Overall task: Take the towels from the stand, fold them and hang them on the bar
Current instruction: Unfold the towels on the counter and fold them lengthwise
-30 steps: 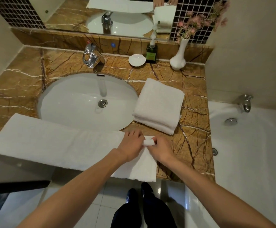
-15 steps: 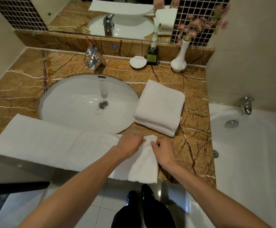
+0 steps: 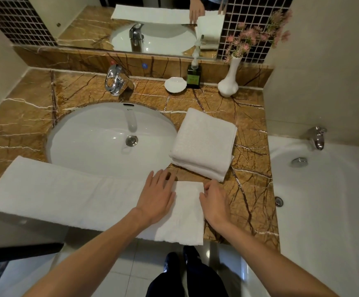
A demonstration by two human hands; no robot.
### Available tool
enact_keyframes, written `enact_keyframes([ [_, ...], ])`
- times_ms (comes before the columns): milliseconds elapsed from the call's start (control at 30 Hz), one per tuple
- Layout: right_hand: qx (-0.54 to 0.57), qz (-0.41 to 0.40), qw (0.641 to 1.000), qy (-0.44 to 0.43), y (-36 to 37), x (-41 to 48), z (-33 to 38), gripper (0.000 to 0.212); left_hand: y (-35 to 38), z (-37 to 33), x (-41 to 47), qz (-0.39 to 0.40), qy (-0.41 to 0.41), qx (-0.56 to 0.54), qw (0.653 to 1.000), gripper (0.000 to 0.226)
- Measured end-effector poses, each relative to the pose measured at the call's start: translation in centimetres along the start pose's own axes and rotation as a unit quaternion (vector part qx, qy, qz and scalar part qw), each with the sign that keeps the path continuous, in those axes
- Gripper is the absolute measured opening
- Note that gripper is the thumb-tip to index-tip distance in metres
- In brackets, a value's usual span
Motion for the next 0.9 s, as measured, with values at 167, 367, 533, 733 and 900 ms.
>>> enact_keyframes([
  [167,-0.168,0.002,0.955,-0.243,0.9,-2.8,1.9,0.049,1.4,0.2,-1.3,0.070,0.057,0.027,0.996,0.069],
  [367,-0.275,0.136,0.892,-0.332,3.2,-3.4,0.8,0.063,2.8,-0.1,-1.6,0.078,0.044,0.034,0.995,0.067],
  [533,-0.287,0.147,0.888,-0.328,3.4,-3.4,0.6,0.063,2.6,-0.3,-1.8,0.068,0.050,0.028,0.996,0.067],
  [733,-0.303,0.154,0.885,-0.318,3.3,-3.6,0.5,0.064,3.0,-0.8,-2.3,0.090,0.055,0.005,0.994,0.065],
  [900,-0.168,0.103,0.945,-0.262,1.1,-3.0,2.4,0.056,0.2,-1.2,-0.8,0.013,0.031,-0.074,0.997,0.061],
])
Point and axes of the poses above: each hand's wrist, its own x-axis towards the middle knuckle, its own y-axis out of the palm, z = x × y, the point moved 5 cm from there along x, towards the middle knuckle, and after that the axes turned 8 degrees about -z, right-handed, at the moved point
